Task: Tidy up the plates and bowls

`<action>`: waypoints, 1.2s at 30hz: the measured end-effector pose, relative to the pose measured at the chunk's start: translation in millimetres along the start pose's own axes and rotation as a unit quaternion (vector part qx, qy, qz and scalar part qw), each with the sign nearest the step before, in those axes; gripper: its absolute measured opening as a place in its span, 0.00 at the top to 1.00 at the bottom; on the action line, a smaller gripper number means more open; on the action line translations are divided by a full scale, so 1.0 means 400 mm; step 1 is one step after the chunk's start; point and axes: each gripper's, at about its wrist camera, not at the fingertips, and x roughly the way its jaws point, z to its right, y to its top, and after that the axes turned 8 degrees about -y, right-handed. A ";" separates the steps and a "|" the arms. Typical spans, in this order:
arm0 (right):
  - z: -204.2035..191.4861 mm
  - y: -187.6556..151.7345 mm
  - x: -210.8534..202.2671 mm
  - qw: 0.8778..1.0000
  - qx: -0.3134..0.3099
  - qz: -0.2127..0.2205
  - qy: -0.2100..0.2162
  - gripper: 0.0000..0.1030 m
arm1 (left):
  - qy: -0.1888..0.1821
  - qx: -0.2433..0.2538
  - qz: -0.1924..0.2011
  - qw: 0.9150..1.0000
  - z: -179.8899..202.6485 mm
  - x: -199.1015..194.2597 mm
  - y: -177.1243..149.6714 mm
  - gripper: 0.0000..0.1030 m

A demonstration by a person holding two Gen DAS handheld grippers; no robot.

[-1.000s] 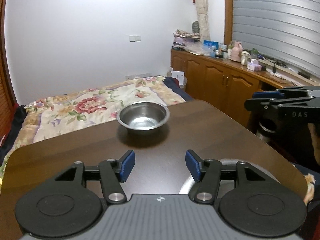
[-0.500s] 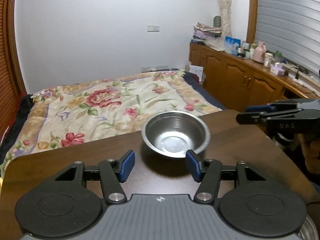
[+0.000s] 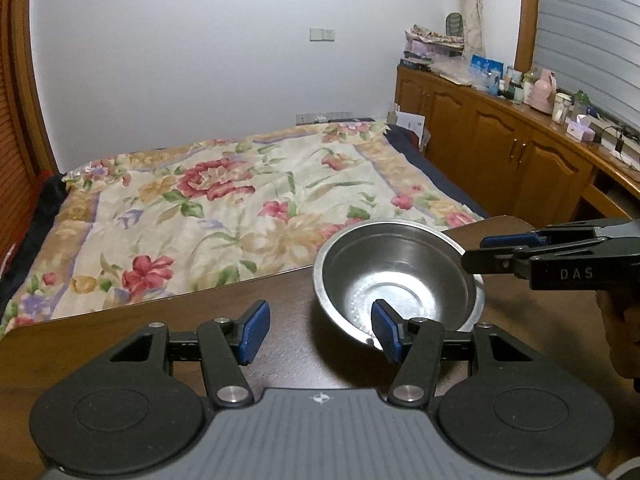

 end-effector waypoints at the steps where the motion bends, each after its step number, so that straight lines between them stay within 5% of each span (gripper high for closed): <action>1: 0.001 0.002 0.006 1.000 0.001 -0.001 0.001 0.62 | -0.001 -0.001 -0.003 1.000 -0.001 0.008 0.001 0.43; 15: -0.013 -0.001 0.052 0.999 0.009 -0.026 0.018 0.62 | -0.008 -0.013 -0.031 0.999 -0.008 0.073 0.009 0.43; 21: -0.019 -0.004 0.051 0.999 0.012 -0.031 0.020 0.73 | -0.023 -0.025 -0.037 0.999 -0.012 0.075 0.005 0.60; 30: -0.021 -0.013 0.047 0.999 0.019 -0.040 0.020 0.76 | -0.034 -0.016 -0.047 0.998 0.008 0.074 0.001 0.76; 36: -0.022 -0.016 0.046 0.999 0.026 -0.045 0.014 0.82 | -0.036 -0.016 -0.048 0.998 0.015 0.054 0.007 0.79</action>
